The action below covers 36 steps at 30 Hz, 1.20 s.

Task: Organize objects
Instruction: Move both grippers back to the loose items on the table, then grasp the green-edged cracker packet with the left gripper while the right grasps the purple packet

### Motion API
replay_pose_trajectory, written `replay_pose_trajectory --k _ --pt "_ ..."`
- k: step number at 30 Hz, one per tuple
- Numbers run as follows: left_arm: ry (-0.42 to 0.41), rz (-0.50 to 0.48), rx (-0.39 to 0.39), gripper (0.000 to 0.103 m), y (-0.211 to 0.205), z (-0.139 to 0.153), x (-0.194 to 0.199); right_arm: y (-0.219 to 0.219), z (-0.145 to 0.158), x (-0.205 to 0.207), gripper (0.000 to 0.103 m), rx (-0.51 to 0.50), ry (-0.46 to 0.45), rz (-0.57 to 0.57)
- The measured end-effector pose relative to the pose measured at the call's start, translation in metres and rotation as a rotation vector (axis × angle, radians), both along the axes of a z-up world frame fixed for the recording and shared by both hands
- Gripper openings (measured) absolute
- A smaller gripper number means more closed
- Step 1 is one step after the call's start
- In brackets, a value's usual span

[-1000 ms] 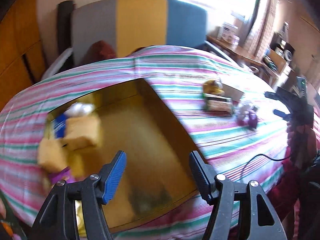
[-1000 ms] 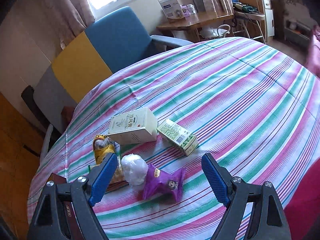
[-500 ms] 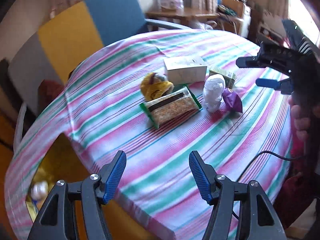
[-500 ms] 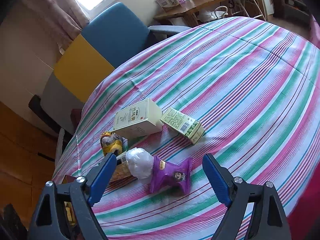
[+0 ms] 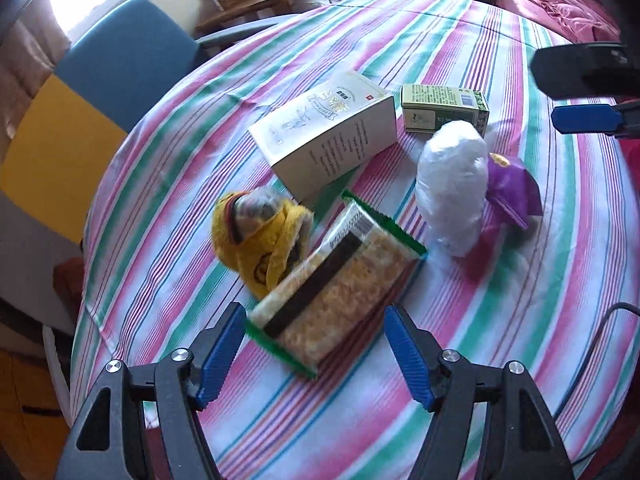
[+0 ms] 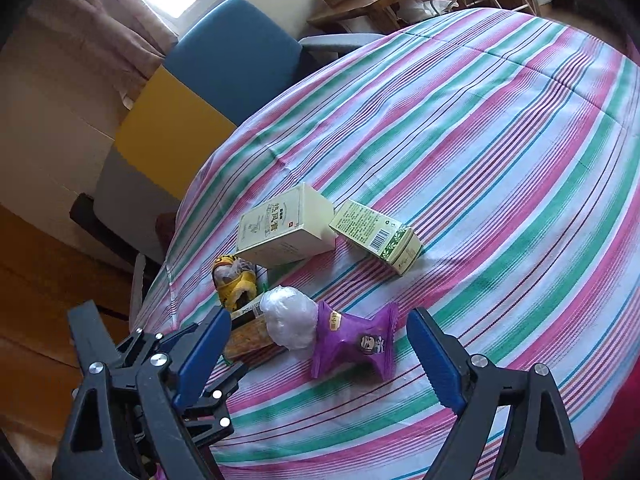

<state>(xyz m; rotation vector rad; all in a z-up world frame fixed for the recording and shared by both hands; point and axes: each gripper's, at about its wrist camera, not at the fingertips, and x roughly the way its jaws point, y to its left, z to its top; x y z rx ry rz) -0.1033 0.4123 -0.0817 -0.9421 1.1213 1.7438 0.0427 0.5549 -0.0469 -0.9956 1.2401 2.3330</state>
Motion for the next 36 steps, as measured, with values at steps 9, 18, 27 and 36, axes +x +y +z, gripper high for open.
replay_pose_trajectory --k 9,18,27,36 --pt "-0.124 0.016 0.022 0.045 0.011 -0.015 -0.01 0.003 -0.005 -0.002 0.09 -0.015 -0.012 -0.008" --pt "-0.252 0.219 0.098 0.044 -0.044 -0.008 0.032 0.005 -0.006 -0.002 0.09 0.004 -0.027 -0.02" --pt "-0.332 0.339 0.188 0.046 -0.084 -0.008 0.078 -0.007 -0.018 -0.016 0.084 0.024 -0.111 0.067" --pt "-0.402 0.322 0.234 0.053 -0.104 -0.005 0.1 -0.011 -0.03 -0.026 0.084 0.078 -0.217 0.09"
